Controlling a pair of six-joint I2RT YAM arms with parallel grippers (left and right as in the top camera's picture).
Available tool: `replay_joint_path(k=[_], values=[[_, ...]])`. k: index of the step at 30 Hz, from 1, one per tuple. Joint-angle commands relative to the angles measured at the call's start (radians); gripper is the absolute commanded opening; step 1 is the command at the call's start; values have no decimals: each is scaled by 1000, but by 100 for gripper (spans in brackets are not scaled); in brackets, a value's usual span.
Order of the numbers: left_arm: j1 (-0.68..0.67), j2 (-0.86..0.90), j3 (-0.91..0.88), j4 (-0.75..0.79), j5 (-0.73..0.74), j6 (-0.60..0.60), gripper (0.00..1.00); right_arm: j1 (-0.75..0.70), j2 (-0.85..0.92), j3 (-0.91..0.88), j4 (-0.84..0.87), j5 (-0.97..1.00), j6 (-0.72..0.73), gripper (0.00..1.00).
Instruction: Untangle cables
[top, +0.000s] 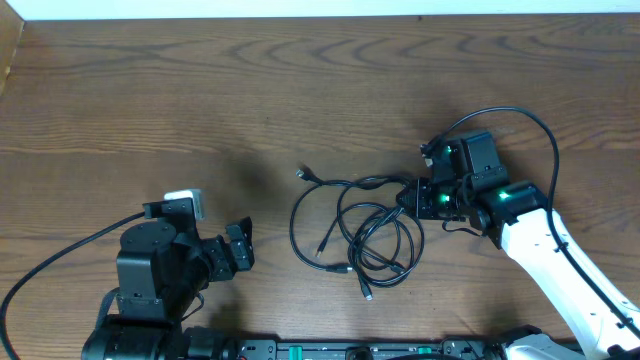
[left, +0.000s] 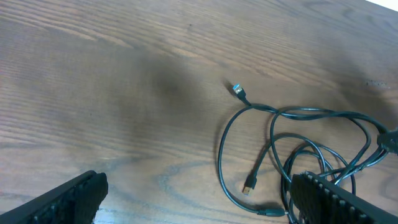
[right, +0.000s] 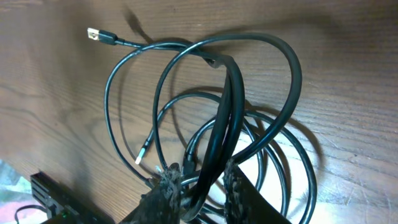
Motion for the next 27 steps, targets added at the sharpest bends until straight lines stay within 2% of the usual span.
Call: replay_joint_path(k=[1,3,12,16,21,27], values=[[4,0,16,0,-17,14,98,8,-1,-3,2,-10,5,11],[4,0,16,0,-17,14,98,12,-1,-3,3,-6,5,1],[4,0,16,0,-17,14,98,26,-2,-2,32,0,4,1],[4,0,16,0,-17,14,98,24,-24,27,54,-65,-38,1],[4,0,16,0,-17,14,98,24,-97,126,101,-229,-163,1],[4,0,16,0,-17,14,98,24,-205,278,142,-239,-203,1]])
